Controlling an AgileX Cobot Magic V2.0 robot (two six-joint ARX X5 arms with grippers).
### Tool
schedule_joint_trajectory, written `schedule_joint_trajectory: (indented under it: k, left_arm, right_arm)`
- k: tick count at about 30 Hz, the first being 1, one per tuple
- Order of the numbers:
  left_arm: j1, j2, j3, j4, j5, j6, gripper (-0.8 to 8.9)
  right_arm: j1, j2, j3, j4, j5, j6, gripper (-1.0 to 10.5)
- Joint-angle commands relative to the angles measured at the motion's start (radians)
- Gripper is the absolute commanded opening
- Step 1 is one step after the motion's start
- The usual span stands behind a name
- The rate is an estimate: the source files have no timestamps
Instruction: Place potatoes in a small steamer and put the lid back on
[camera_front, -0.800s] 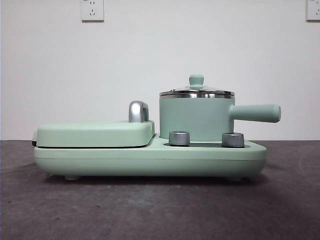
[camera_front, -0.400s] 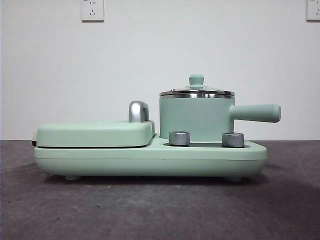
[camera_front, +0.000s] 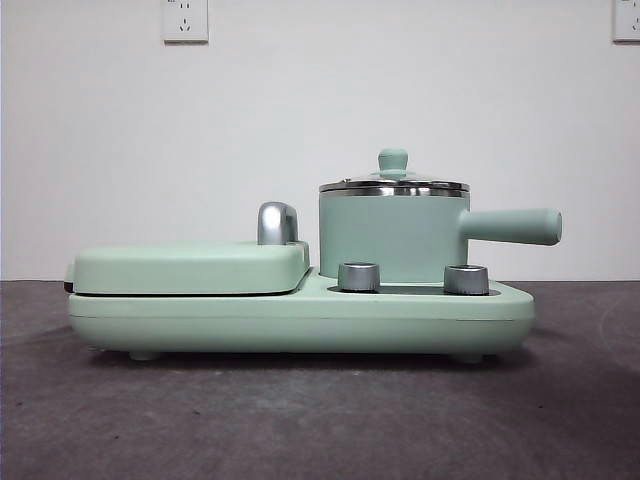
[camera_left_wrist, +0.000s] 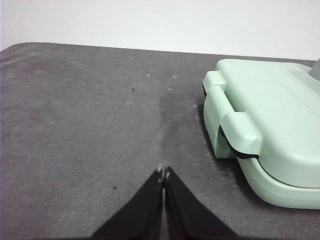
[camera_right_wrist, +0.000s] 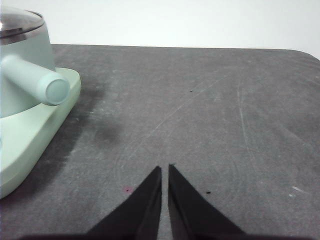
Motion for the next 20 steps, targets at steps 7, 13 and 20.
schedule_joint_trajectory:
  k: [7, 13, 20]
  left_arm:
    - [-0.001, 0.000, -0.018, -0.006, 0.004, 0.010, 0.06]
    - [-0.001, 0.000, -0.019, -0.006, 0.004, 0.010, 0.06]
    - [-0.001, 0.000, -0.019, -0.006, 0.004, 0.010, 0.06]
  right_arm:
    - [0.003, -0.003, -0.007, 0.015, 0.003, -0.011, 0.2]
    - [0.005, -0.003, -0.007, 0.019, 0.003, -0.011, 0.2]
    - [0.005, -0.003, -0.007, 0.019, 0.003, -0.011, 0.2]
